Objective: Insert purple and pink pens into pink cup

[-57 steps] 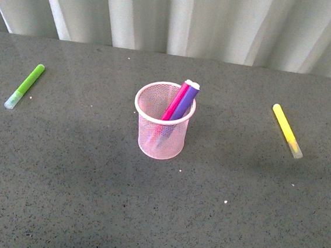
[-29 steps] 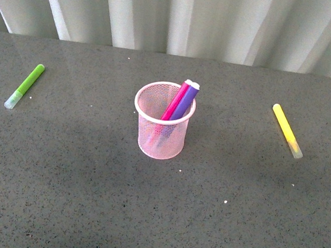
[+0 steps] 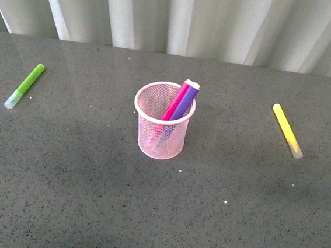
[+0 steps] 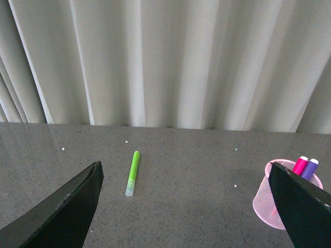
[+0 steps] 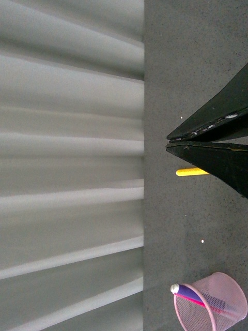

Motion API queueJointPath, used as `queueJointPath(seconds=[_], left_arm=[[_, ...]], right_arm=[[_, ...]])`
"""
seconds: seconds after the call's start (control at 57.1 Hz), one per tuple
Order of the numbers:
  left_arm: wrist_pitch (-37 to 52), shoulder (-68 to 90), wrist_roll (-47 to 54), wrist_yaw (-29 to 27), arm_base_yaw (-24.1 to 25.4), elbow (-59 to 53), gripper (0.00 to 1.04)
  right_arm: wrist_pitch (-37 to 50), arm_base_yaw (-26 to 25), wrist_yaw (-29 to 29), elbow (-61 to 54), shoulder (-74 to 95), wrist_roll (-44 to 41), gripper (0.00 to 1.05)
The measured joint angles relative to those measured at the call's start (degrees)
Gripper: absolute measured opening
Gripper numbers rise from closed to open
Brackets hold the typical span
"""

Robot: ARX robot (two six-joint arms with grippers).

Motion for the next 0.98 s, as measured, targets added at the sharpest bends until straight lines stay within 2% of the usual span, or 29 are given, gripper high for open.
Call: queueJointPath(seconds=[0.035,0.228,0.35,0.403,0.508,0.981], left_arm=[[0.00,-0.02,0.00,0.00,0.00,0.00,0.98],[0.00,-0.02,0.00,0.00,0.00,0.00,0.98],[0.00,-0.02,0.00,0.00,0.00,0.00,0.98],[0.00,-0.02,0.00,0.00,0.00,0.00,0.98],[0.00,-0.02,0.00,0.00,0.00,0.00,0.98],[0.00,-0.02,0.00,0.00,0.00,0.00,0.98]], right_arm=[[0.02,0.00,-0.02,0.00,0.00,0.02,0.08],[0.00,0.00,-0.02,0.00,0.00,0.02,0.47],[0.00,0.00,-0.02,0.00,0.00,0.02,0.66],[0.00,0.00,-0.02,0.00,0.00,0.02,0.80],[0.00,0.00,-0.02,0.00,0.00,0.07,0.99],[0.00,0.00,-0.02,0.00,0.00,0.07,0.98]])
